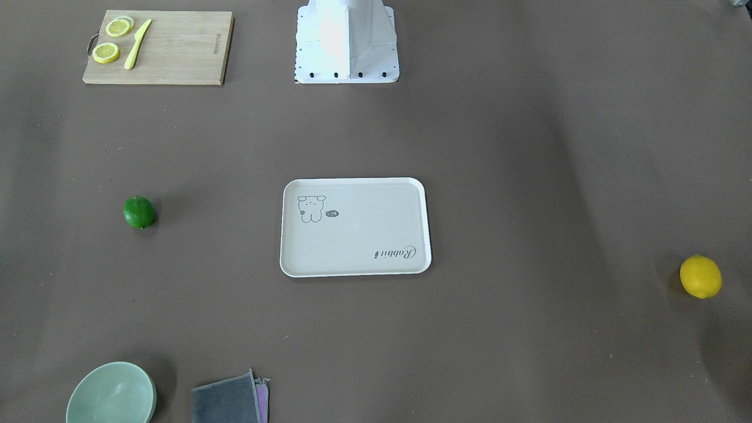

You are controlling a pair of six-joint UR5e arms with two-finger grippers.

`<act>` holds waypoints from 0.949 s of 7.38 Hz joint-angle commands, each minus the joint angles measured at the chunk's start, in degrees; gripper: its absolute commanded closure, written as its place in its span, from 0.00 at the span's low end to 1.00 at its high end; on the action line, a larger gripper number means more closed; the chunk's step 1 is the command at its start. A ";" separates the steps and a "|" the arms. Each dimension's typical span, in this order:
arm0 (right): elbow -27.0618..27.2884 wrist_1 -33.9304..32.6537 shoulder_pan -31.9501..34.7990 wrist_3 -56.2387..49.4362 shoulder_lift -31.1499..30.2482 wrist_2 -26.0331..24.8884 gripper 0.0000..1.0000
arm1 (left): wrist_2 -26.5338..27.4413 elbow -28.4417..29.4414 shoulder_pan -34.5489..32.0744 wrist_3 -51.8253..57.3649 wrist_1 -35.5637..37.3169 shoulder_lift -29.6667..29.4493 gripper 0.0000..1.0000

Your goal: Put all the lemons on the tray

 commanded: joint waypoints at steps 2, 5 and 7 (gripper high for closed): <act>-2.27 0.06 -3.80 0.00 4.44 -0.37 0.00 | 0.26 8.47 5.00 0.20 -0.49 -8.46 0.01; -7.99 0.06 -6.09 0.00 9.47 -0.28 0.00 | 7.32 10.69 13.33 0.46 -0.49 -15.24 0.01; -8.52 0.06 -6.97 0.00 9.91 -0.37 0.00 | 12.03 13.75 15.90 0.72 -2.41 -16.49 0.01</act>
